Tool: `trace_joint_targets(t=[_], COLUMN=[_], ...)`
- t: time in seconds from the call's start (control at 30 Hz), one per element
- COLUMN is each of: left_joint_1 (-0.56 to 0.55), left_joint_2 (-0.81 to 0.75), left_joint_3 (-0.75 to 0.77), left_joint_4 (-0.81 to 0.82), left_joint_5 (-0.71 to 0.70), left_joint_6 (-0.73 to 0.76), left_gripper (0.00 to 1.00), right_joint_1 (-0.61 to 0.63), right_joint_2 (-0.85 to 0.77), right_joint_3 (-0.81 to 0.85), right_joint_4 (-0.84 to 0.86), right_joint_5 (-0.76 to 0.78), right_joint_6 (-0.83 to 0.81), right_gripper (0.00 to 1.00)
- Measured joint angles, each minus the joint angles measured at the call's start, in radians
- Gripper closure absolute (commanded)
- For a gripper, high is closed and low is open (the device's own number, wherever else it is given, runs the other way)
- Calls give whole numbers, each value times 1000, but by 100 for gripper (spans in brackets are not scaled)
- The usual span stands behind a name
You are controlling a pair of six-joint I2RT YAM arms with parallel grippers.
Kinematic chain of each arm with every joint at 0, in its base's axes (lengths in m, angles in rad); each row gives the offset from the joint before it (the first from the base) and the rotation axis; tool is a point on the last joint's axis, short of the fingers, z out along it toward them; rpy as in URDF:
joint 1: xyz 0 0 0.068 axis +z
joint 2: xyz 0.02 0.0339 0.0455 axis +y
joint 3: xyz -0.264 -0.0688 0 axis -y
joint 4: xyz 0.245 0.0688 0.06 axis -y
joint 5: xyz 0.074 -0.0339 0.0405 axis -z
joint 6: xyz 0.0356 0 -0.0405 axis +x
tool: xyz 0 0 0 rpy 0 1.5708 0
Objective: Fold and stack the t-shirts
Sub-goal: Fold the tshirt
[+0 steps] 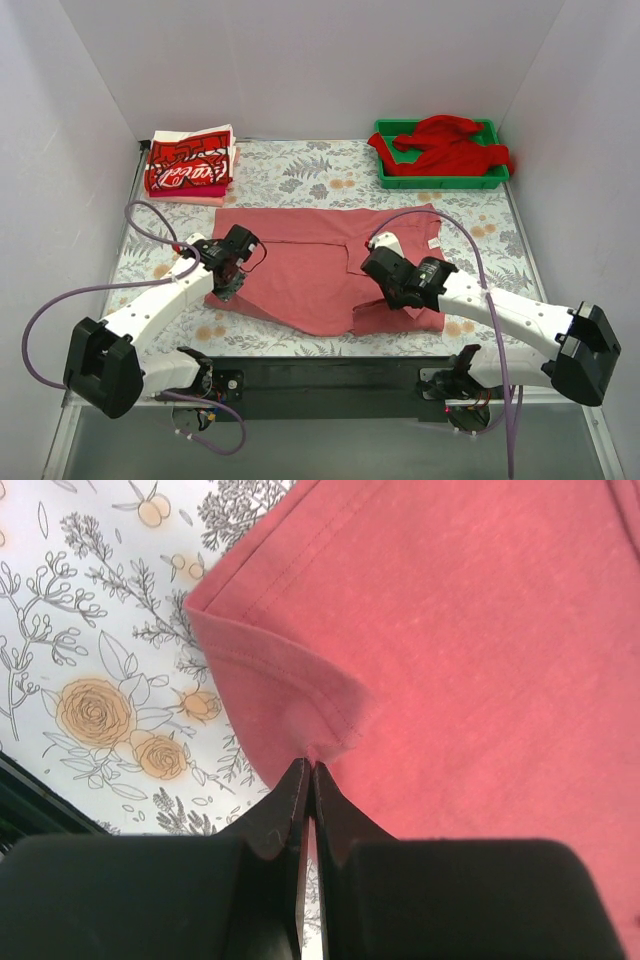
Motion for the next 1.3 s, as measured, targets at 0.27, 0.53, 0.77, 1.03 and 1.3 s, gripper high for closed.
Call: trace_joint_targets(t=[0.27,0.53,0.77,1.03,1.3], left_joint_1=[22,95,150,195,213], left_joint_2=[105,173,238,280,284], left_joint_3=[85,164,193,223,243], left_joint_4=[25,59,104,144,179], left_joint_5=[-35,-64,-64,-65,-85], left_joint_6=[0,5,35,53,78], left_gripper=[100,100,100,100,100], right_joint_1=[-106,-206,-276,-346,-391], right_joint_2=[69,144,204,253,283], right_joint_3=[103,187,266,342,392], right_joint_4=[104,168,193,223,230], right_joint_5=[45,43,43,43,40], right_joint_6=[-125,-211,-267,-313,-340], right_gripper=[99,99,99,99,99])
